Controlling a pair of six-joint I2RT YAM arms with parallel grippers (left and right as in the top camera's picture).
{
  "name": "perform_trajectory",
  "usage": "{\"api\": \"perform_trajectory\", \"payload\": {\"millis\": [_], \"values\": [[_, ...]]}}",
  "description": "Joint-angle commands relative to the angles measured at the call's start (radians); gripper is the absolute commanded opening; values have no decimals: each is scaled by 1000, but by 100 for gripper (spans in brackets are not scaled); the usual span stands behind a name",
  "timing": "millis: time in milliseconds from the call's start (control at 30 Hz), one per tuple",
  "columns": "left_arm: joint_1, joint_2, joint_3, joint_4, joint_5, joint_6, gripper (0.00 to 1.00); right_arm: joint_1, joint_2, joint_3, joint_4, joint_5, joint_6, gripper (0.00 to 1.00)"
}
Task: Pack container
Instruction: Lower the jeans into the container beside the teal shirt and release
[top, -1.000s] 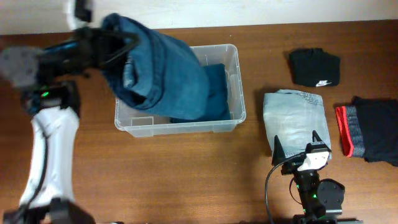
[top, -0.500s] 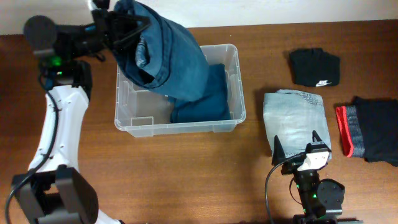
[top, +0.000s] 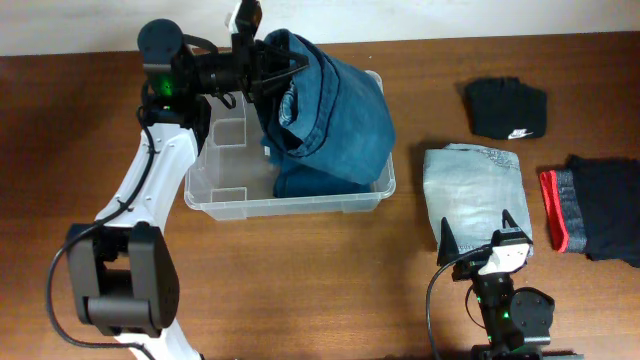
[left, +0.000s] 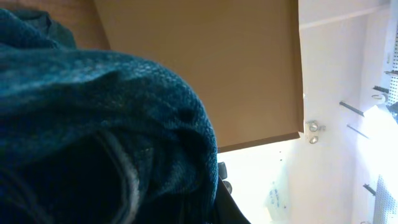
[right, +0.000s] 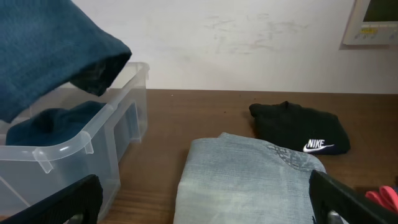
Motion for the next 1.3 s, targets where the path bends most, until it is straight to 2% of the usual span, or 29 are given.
{"api": "perform_trajectory", "payload": {"millis": [0, 67, 167, 267, 333, 500, 700, 967, 1267], "values": [[11, -7, 37, 21, 10, 33, 4, -8, -8, -7, -1, -15, -3, 98], [12, -6, 37, 21, 11, 35, 8, -8, -8, -7, -1, -15, -3, 98], [17, -6, 36, 21, 12, 35, 10, -8, -8, -7, -1, -15, -3, 98], [25, -5, 36, 21, 20, 35, 25, -8, -8, -7, -1, -15, -3, 99], [33, -5, 36, 21, 30, 36, 43, -8, -8, -7, -1, -15, -3, 98], [45, -5, 36, 21, 59, 40, 97, -8, -8, -7, -1, -15, -3, 99], [55, -5, 36, 36, 79, 40, 99, -8, -8, -7, -1, -15, -3, 98], [63, -5, 56, 163, 131, 22, 99, -8, -8, -7, -1, -15, -3, 99], [74, -5, 270, 188, 165, 19, 99, -8, -8, -7, -1, -15, -3, 99]]}}
